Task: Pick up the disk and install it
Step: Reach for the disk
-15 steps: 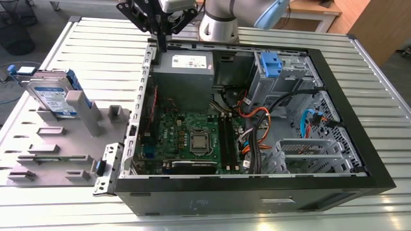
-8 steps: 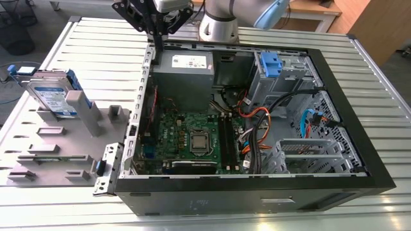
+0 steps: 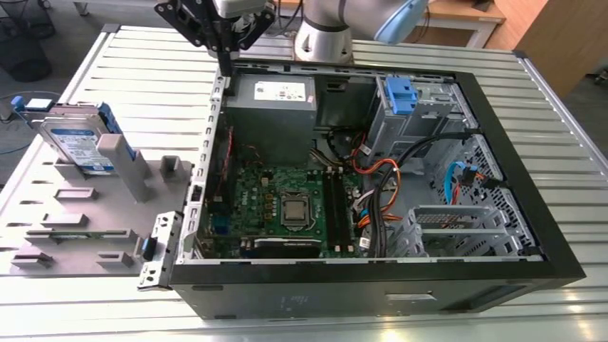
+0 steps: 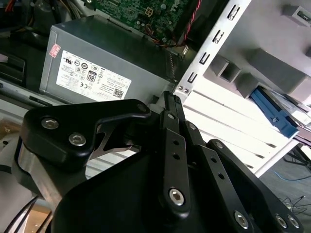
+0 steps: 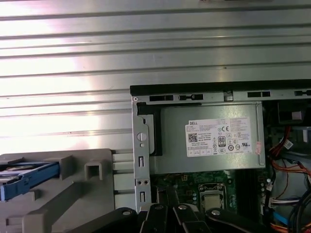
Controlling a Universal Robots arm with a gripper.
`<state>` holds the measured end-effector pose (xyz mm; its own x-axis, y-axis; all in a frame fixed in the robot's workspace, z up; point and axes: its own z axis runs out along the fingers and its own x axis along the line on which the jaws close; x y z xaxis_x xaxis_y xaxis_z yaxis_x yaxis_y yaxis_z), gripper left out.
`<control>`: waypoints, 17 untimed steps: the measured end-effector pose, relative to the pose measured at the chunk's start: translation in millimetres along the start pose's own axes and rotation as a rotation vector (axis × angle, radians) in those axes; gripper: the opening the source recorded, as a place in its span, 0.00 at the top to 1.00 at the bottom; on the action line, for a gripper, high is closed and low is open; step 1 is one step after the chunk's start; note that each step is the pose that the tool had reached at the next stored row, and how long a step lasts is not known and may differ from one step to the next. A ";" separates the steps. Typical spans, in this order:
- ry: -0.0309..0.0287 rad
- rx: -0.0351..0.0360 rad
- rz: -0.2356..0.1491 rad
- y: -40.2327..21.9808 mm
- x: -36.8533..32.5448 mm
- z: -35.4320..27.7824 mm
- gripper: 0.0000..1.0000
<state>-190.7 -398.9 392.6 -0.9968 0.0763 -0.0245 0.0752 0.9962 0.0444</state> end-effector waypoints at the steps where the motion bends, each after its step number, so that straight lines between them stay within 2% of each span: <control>1: 0.0000 0.0000 0.000 -0.1 1.5 0.0 0.89; 9: 0.0001 0.0001 0.000 -1.1 14.4 -0.4 0.89; 17: 0.0000 0.0000 0.000 -1.2 15.6 -0.3 0.89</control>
<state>-206.3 -398.9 392.5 -0.9968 0.0762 -0.0245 0.0751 0.9962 0.0443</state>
